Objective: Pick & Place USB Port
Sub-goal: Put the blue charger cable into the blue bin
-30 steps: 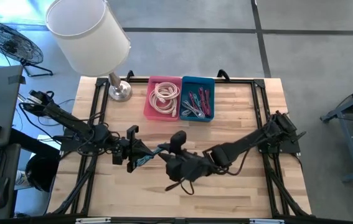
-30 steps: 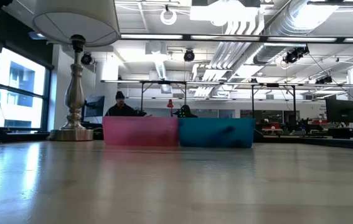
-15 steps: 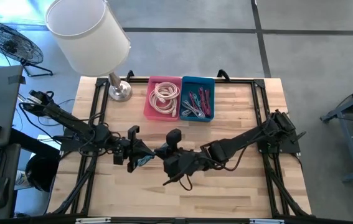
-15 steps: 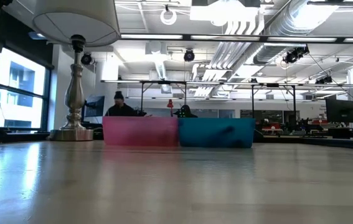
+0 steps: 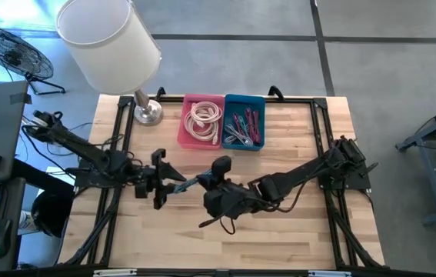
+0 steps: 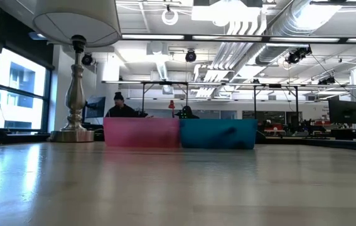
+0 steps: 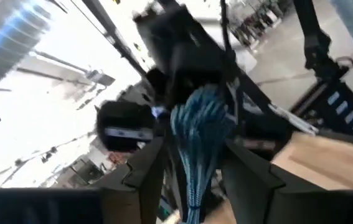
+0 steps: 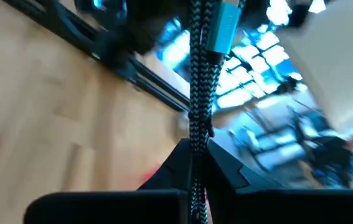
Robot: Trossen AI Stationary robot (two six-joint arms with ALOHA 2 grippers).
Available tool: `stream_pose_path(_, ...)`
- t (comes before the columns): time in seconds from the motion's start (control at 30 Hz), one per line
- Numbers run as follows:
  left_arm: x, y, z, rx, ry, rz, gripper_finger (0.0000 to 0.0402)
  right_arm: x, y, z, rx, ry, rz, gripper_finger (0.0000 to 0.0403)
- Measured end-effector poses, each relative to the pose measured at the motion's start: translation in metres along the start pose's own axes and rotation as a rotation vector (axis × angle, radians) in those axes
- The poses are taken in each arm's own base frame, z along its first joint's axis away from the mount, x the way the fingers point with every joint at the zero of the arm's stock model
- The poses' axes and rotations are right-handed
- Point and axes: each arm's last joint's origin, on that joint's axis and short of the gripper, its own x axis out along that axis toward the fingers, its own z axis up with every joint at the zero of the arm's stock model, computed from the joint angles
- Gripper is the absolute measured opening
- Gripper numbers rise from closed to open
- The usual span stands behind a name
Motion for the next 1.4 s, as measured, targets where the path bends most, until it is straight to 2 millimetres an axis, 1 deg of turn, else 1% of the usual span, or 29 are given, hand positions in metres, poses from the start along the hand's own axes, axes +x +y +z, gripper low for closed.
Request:
stream_pose_path(0.17,-0.027,0.019,0.020,0.030,0.004,0.051,0.0151,-0.010,0.001,-0.006,-0.081,0.139,-0.163,0.0012)
stream_pose_path(0.27,-0.044,0.026,0.025,0.046,0.062,0.067,0.0151,-0.012,-0.008,-0.017,-0.106,0.245,-0.275,0.0012)
stream_pose_path(0.33,-0.053,0.028,0.025,0.055,0.128,0.068,0.0151,-0.010,-0.021,-0.027,-0.060,0.301,-0.316,0.0012)
stream_pose_path(0.4,-0.058,0.027,0.022,0.065,0.196,0.060,0.0152,-0.005,-0.039,-0.042,0.033,0.353,-0.333,0.0012)
stream_pose_path(0.5,-0.062,0.023,0.017,0.070,0.265,0.029,0.0152,0.009,-0.069,-0.070,0.200,0.457,-0.341,0.0012)
stream_pose_path(0.67,-0.061,0.015,0.012,0.076,0.282,-0.066,0.0152,0.040,-0.113,-0.123,0.397,0.683,-0.332,0.0012)
stream_pose_path(0.77,-0.062,0.012,0.010,0.065,0.298,-0.097,0.0152,0.057,-0.134,-0.149,0.475,0.765,-0.318,0.0012)
stream_pose_path(0.87,-0.062,0.011,0.008,0.051,0.312,-0.108,0.0152,0.069,-0.153,-0.166,0.584,0.790,-0.273,0.0012)
stream_pose_path(0.97,-0.063,0.009,0.006,0.051,0.331,-0.130,0.0152,0.078,-0.166,-0.180,0.715,0.795,-0.184,0.0012)
stream_pose_path(1.03,-0.064,0.007,0.005,0.040,0.345,-0.142,0.0152,0.083,-0.171,-0.189,0.830,0.808,-0.105,0.0012)
stream_pose_path(1.1,-0.065,0.006,0.003,0.036,0.363,-0.158,0.0152,0.086,-0.173,-0.195,0.891,0.826,-0.054,0.0012)
stream_pose_path(1.33,-0.066,0.004,0.002,0.039,0.379,-0.175,0.0152,0.099,-0.160,-0.214,0.986,0.972,0.017,0.0014)
stream_pose_path(1.4,-0.066,0.004,0.002,0.038,0.378,-0.174,0.0152,0.103,-0.156,-0.219,0.973,1.011,0.027,0.0030)
